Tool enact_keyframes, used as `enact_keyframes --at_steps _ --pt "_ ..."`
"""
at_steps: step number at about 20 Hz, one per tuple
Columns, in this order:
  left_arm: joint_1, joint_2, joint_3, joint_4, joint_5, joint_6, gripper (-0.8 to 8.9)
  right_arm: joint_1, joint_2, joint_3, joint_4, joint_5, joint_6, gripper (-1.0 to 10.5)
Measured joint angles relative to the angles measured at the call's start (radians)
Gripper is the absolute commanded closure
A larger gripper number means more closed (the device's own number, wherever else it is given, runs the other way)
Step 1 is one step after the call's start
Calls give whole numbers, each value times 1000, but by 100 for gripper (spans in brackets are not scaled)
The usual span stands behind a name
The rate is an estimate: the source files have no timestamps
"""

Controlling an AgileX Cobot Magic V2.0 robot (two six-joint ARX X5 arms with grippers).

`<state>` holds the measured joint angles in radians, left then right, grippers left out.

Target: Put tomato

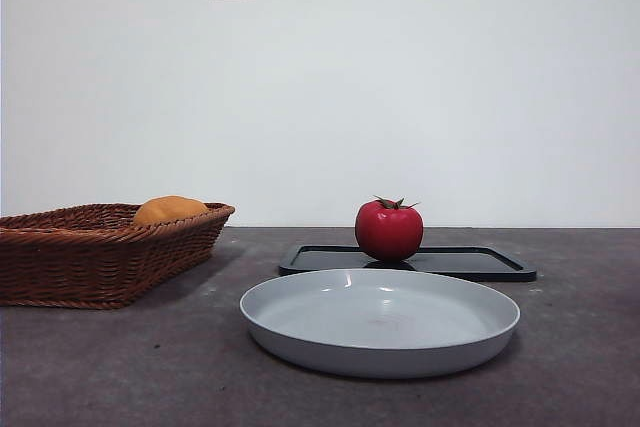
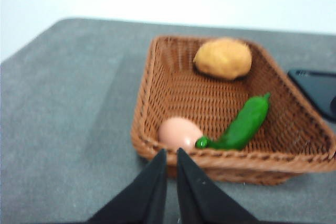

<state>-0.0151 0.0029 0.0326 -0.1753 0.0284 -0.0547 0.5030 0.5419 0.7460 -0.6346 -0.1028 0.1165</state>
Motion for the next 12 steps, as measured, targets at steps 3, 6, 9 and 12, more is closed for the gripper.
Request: enact_keyframes --at_steps 3,6,9,12 --pt "0 2 0 -5 0 -5 784 0 0 0 1 0 0 919" --pt "-2 2 0 -5 -1 -6 784 0 0 0 1 0 0 919" --pt "-12 2 0 -5 -3 -7 784 0 0 0 1 0 0 919" --pt "-13 2 0 -5 -3 -7 784 0 0 0 1 0 0 919"
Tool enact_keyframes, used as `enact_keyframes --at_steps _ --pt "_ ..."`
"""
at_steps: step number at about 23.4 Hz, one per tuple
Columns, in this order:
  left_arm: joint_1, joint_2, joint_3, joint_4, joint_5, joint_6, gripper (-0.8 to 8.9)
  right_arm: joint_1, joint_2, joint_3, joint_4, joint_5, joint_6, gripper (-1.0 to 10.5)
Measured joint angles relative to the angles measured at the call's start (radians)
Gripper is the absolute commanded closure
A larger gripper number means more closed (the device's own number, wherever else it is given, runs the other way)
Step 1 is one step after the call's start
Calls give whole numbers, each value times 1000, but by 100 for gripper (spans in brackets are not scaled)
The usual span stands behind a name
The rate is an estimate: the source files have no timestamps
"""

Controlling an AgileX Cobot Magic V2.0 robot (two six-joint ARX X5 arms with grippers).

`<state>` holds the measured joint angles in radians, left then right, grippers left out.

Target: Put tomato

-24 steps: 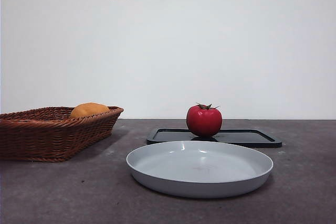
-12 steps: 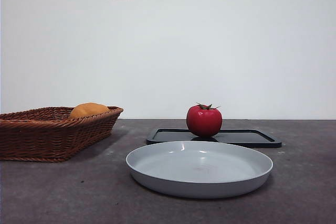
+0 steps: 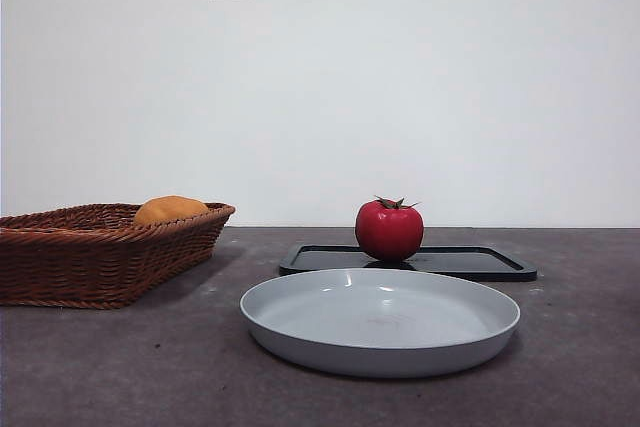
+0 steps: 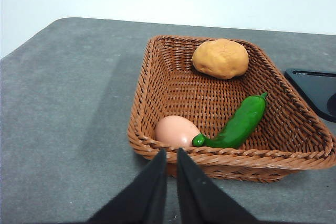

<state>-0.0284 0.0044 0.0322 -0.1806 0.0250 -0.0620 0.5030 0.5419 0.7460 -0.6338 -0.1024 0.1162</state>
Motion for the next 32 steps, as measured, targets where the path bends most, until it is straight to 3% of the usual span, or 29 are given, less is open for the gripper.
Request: enact_keyframes --at_steps 15,19,24,28,32 --pt "0 0 0 0 0 0 784 -9 -7 0 2 8 -9 919" --pt "0 0 0 0 0 0 784 -139 -99 -44 57 25 -96 919" --pt "0 0 0 0 0 0 784 -360 -260 -340 457 25 -119 919" --pt "0 0 0 0 0 0 784 -412 -341 -504 590 26 -120 919" --pt "0 0 0 0 0 0 784 -455 -409 -628 623 27 -120 919"
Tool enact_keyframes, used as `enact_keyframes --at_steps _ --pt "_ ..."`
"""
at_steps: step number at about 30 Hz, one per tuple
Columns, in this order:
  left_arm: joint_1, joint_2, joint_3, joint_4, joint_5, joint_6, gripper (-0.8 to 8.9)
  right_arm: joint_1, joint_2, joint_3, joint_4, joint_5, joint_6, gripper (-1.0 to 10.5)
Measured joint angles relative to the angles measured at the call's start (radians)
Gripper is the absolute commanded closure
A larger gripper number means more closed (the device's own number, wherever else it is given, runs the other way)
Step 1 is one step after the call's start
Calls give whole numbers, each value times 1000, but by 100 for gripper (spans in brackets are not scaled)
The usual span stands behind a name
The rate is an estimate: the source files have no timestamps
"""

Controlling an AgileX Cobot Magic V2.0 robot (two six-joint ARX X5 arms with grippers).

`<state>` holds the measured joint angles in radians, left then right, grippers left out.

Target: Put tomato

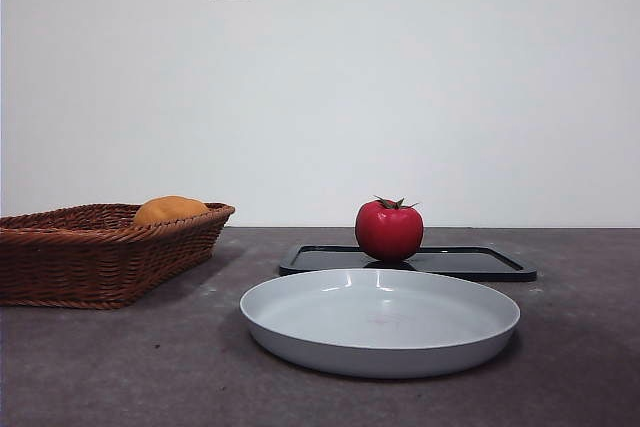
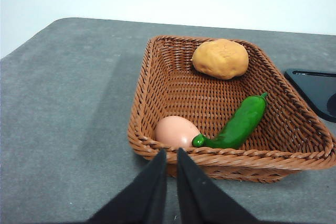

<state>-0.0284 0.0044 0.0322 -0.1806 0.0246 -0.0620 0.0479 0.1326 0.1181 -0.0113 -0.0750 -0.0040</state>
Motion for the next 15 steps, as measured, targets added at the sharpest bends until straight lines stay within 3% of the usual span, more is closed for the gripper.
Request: enact_keyframes --at_steps 8,15 --pt "0 0 0 0 0 0 784 -38 -77 -102 -19 0 0 919" --pt "0 0 0 0 0 0 784 -64 -127 -101 -156 10 -19 919"
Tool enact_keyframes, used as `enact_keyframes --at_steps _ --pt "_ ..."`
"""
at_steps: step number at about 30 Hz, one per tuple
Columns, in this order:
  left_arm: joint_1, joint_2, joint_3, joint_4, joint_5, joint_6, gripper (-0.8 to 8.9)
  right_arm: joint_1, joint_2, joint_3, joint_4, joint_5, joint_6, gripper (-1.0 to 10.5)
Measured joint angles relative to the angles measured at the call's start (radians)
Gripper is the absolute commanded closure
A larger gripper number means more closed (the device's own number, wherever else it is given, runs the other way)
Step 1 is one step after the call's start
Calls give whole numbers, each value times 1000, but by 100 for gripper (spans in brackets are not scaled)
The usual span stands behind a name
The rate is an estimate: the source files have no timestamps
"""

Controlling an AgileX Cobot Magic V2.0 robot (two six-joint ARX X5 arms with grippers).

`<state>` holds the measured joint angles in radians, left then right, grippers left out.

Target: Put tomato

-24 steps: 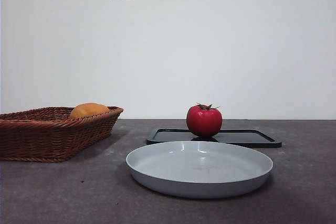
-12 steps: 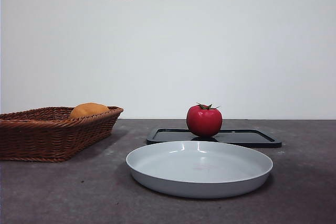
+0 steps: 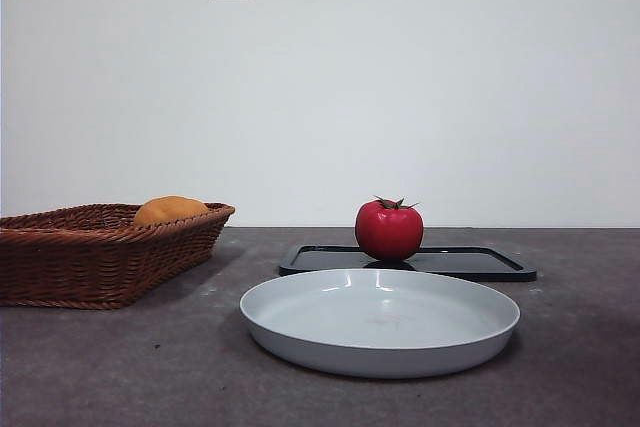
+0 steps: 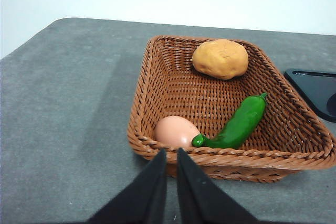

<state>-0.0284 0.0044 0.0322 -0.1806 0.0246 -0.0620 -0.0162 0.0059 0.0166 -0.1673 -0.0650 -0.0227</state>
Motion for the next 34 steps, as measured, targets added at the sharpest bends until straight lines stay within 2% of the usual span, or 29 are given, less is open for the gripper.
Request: enact_keyframes --at_steps 10,34 --pt "0 0 0 0 0 0 784 -25 -1 0 -5 45 -1 919" --pt "0 0 0 0 0 0 784 -32 -1 0 0 55 5 919"
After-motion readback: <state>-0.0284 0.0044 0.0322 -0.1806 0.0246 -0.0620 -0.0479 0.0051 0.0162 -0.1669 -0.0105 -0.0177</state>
